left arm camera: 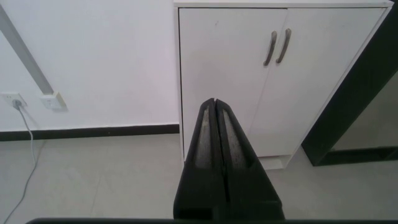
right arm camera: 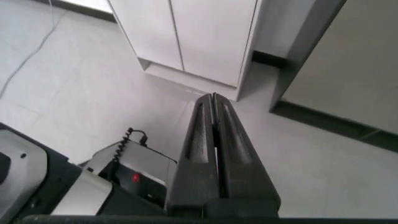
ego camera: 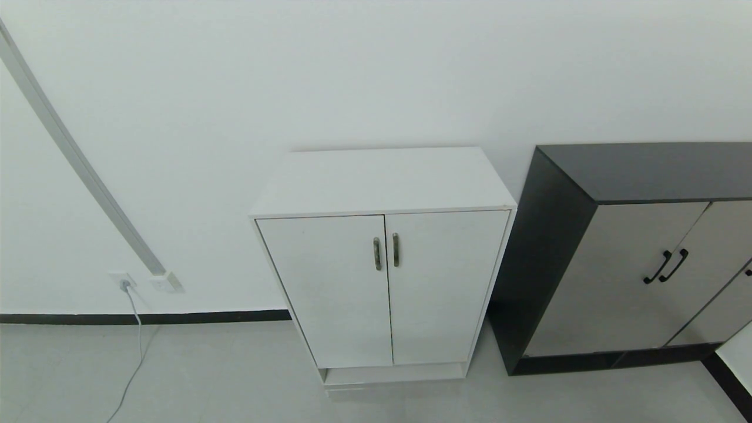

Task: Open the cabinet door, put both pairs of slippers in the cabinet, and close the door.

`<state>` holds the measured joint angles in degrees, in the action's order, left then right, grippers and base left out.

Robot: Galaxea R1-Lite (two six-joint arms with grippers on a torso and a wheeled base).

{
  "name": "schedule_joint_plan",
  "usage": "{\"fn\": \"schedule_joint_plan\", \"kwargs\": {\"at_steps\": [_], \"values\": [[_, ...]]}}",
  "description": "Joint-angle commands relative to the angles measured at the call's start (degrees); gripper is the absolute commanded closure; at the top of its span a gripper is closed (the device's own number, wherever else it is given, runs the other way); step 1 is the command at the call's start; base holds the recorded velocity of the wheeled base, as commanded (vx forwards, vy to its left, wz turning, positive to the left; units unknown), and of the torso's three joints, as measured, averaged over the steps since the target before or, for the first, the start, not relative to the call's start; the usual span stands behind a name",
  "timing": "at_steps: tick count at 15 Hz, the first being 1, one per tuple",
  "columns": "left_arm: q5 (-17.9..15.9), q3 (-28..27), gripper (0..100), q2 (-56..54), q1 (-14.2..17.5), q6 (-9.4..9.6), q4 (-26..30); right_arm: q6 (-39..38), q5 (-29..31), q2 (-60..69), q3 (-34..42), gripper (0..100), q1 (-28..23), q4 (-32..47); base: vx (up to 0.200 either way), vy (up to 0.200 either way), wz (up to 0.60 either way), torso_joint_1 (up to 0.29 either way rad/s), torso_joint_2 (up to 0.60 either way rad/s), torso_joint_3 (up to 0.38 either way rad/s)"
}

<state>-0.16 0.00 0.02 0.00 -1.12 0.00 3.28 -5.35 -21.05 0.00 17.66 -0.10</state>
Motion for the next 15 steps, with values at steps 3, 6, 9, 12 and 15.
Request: {"fn": "schedule_joint_plan", "kwargs": {"at_steps": [3, 6, 9, 12, 15], "values": [[0.0, 0.0, 100, 0.1, 0.0, -0.02, 0.0, -0.3, 0.8, 2.9, 0.0, 100, -3.6, -0.1, 0.000, 0.000, 0.00, 0.000, 0.00, 0.000], [0.0, 0.0, 100, 0.1, 0.0, -0.02, 0.0, -0.2, 0.9, 7.0, 0.0, 100, -11.4, -0.1, 0.000, 0.000, 0.00, 0.000, 0.00, 0.000], [0.0, 0.0, 100, 0.1, 0.0, -0.02, 0.0, -0.3, 0.9, 11.1, 0.0, 100, -16.5, 0.0, 0.000, 0.000, 0.00, 0.000, 0.00, 0.000], [0.0, 0.0, 100, 0.1, 0.0, -0.11, 0.0, -0.3, 0.9, 16.1, 0.0, 100, -17.4, 0.0, 0.000, 0.000, 0.00, 0.000, 0.00, 0.000], [0.0, 0.0, 100, 0.1, 0.0, -0.02, 0.0, -2.7, 1.0, 21.1, 0.0, 100, -17.5, -0.1, 0.000, 0.000, 0.00, 0.000, 0.00, 0.000]]}}
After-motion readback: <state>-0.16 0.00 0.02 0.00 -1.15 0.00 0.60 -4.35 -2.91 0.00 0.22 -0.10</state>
